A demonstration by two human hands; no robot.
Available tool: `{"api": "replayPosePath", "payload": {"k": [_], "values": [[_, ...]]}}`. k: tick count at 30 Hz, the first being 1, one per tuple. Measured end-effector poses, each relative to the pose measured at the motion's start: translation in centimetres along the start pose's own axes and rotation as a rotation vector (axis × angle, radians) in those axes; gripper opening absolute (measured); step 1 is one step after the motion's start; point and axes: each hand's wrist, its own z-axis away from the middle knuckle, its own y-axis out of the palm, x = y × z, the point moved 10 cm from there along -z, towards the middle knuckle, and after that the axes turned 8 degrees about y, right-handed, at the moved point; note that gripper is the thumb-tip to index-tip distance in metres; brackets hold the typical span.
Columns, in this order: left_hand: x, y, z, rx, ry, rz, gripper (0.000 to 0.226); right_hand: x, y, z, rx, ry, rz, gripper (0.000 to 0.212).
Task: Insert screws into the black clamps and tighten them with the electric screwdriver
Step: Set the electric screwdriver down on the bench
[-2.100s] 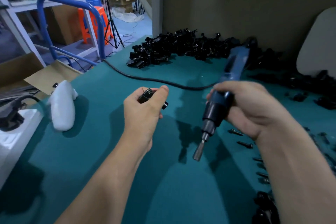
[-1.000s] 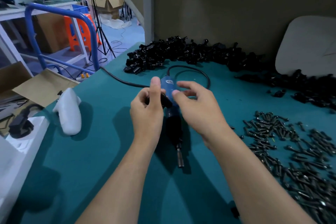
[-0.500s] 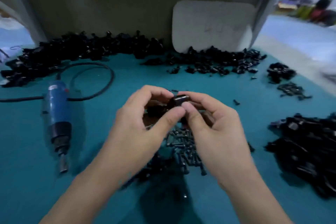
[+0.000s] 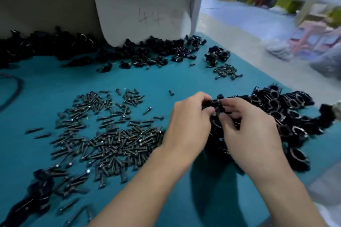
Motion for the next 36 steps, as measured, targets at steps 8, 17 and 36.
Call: {"api": "replayPosePath", "payload": {"k": [8,17,36], "values": [[2.9,2.6,-1.7,0.086,-0.068,-0.038,0.023,-0.2,3.4,-1.1,0.254,0.031,0.392,0.034],[2.3,2.8,-1.1,0.206,-0.033,-0.076,0.027,-0.3,3.3,-0.5,0.338,0.124,0.44,0.048],[16.7,-32.4,7.0,-0.958,-0.422,0.481,0.033,29.9,27.8,8.2,0.89,0.189,-0.912,0.048]]}}
